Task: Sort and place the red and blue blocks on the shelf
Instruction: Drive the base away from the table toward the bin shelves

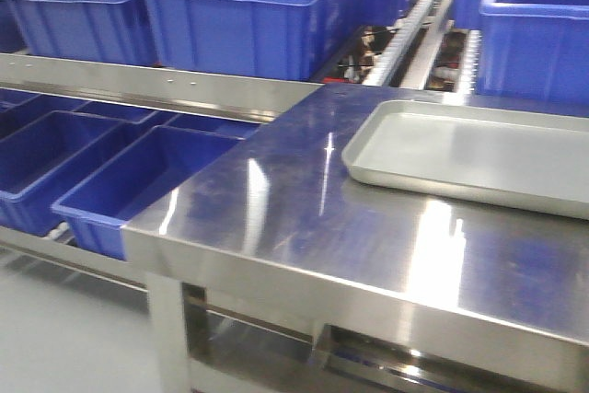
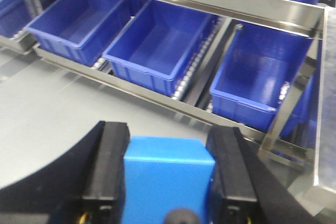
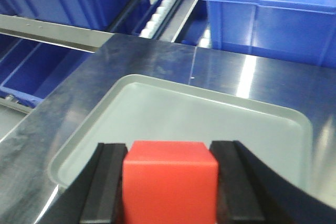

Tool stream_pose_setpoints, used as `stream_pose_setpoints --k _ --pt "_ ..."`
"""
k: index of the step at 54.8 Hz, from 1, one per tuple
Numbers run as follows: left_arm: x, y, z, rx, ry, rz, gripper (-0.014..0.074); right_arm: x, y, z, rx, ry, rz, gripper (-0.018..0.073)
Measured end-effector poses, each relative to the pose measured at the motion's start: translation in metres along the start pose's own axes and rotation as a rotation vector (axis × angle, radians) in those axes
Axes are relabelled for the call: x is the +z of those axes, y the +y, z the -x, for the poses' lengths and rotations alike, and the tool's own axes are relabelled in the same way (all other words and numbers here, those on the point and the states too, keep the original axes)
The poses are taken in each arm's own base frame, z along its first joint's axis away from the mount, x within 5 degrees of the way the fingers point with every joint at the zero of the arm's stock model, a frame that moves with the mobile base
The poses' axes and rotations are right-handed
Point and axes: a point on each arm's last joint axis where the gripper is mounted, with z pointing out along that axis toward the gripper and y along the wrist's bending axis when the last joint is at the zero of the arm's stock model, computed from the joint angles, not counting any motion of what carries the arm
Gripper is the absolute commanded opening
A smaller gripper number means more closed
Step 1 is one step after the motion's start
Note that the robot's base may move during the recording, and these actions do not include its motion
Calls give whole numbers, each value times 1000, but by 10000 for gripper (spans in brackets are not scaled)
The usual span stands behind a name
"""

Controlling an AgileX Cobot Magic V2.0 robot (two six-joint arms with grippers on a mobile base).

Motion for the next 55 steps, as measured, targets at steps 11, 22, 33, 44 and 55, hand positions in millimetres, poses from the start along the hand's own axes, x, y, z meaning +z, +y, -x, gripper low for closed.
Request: stream_pose_setpoints --k 11,22,33,44,55 --pt "0 0 0 0 0 0 80 0 0 0 0 0 0 58" --pt "0 0 0 0 0 0 80 0 0 0 0 0 0 58" --pt "0 0 0 0 0 0 80 0 0 0 0 0 0 58" --pt "0 0 0 0 0 0 80 0 0 0 0 0 0 58" --pt "0 0 0 0 -2 0 80 0 0 0 0 0 0 58"
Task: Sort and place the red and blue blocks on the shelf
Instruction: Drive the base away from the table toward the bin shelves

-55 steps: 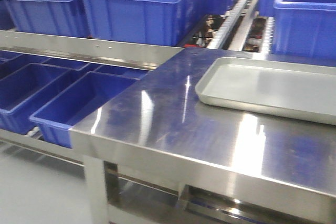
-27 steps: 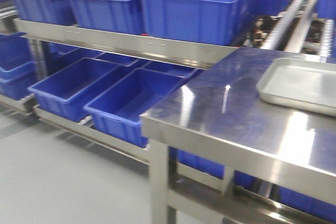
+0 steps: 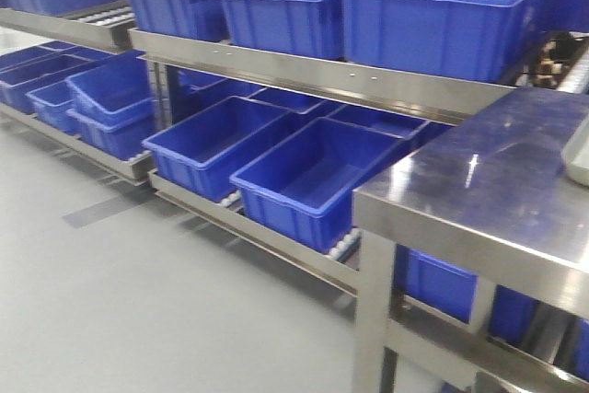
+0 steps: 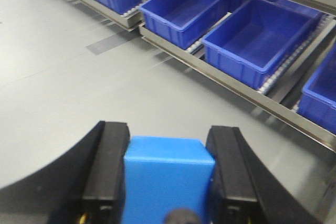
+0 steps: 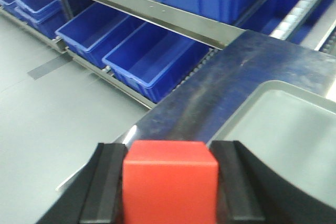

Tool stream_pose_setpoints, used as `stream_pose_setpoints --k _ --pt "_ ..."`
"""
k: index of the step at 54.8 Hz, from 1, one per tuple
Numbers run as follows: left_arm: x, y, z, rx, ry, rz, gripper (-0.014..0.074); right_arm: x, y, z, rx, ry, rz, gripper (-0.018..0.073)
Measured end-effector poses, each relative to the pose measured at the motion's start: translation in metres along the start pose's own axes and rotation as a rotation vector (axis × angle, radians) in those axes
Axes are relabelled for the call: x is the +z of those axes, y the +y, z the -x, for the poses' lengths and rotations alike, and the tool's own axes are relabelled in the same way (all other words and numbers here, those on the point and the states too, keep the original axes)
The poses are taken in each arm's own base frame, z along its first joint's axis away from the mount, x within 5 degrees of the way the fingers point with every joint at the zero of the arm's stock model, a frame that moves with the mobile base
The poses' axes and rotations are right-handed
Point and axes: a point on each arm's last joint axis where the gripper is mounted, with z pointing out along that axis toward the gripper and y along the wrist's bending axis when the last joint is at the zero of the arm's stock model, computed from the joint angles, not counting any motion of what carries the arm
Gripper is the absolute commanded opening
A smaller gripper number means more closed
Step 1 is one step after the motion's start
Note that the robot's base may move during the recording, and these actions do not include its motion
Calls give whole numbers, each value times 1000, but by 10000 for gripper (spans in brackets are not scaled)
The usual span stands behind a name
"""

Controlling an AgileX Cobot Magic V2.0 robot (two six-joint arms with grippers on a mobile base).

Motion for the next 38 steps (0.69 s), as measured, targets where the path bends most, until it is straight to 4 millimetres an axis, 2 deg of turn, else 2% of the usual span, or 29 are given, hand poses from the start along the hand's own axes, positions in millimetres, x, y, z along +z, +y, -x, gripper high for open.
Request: stream_pose_setpoints --k 38 --pt "0 0 0 0 0 0 80 0 0 0 0 0 0 58"
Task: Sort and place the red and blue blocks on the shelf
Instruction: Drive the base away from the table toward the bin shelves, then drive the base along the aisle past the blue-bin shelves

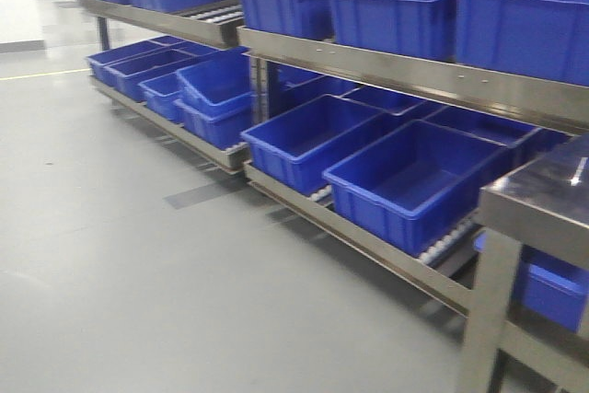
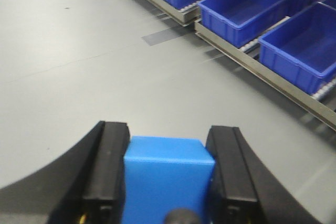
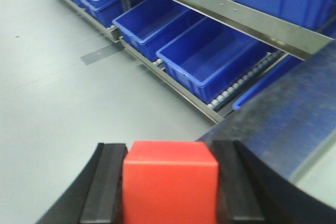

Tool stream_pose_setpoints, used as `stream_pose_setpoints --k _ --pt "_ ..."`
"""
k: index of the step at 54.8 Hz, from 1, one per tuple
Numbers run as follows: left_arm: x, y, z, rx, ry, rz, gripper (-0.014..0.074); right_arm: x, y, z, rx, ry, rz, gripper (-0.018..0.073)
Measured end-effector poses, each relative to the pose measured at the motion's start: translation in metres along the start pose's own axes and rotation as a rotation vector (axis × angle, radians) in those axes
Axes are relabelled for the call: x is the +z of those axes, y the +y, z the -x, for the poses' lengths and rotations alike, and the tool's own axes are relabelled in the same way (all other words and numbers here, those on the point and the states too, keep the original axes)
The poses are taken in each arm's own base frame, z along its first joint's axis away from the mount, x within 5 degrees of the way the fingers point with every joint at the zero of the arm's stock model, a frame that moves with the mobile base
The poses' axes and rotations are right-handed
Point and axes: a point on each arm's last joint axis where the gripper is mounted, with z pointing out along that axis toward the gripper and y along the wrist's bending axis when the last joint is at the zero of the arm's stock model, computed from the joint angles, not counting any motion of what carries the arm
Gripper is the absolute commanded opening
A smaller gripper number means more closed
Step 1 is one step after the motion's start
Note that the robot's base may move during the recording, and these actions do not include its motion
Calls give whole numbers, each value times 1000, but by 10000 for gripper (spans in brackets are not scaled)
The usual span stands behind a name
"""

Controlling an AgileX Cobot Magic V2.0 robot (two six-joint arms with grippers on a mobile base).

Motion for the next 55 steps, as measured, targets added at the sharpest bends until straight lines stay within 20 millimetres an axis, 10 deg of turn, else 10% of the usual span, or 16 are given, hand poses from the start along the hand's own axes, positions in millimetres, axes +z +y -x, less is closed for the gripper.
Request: stream_pose_setpoints --k 55 --pt "0 0 0 0 0 0 80 0 0 0 0 0 0 58"
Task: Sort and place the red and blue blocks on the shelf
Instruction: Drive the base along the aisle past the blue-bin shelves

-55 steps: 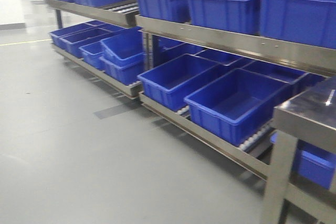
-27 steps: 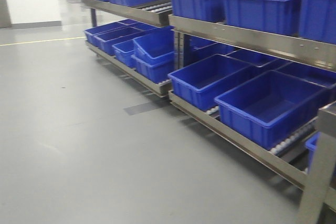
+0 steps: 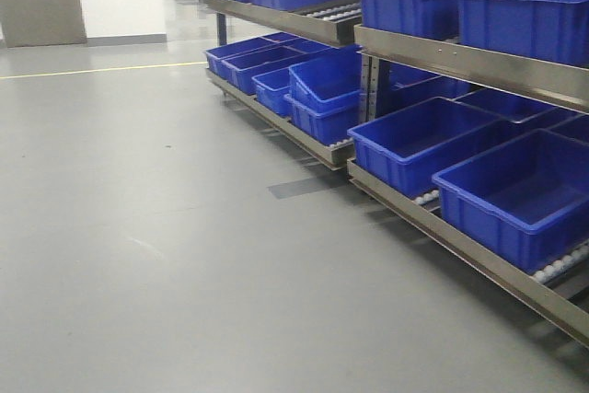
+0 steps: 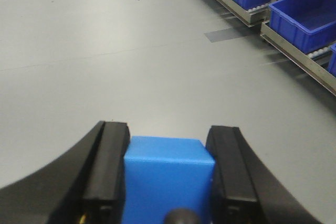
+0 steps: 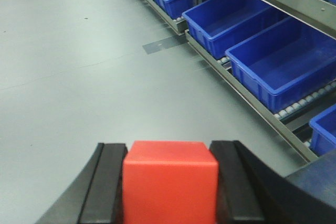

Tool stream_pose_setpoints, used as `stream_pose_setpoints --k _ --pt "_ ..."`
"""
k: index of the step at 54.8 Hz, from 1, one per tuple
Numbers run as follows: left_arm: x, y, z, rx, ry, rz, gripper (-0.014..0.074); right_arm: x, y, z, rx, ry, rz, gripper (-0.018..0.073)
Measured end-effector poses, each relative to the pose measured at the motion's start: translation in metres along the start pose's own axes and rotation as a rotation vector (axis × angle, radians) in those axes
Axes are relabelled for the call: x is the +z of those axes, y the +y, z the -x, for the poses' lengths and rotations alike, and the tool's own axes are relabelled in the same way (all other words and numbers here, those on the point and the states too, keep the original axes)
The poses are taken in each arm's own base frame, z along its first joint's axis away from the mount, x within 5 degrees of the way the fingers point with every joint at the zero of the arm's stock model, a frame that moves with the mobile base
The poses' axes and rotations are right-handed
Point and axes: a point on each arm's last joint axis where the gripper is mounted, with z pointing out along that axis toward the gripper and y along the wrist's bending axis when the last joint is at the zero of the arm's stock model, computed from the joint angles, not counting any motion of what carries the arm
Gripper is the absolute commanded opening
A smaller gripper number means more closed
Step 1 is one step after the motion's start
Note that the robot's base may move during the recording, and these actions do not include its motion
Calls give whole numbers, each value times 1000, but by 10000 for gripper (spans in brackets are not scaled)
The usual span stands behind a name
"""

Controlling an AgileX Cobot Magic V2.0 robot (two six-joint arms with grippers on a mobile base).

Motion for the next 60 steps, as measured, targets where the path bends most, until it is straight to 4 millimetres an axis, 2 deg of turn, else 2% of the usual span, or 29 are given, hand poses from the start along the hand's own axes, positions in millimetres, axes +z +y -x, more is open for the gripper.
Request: stream_pose_setpoints --k 60 --pt "0 0 0 0 0 0 80 0 0 0 0 0 0 58"
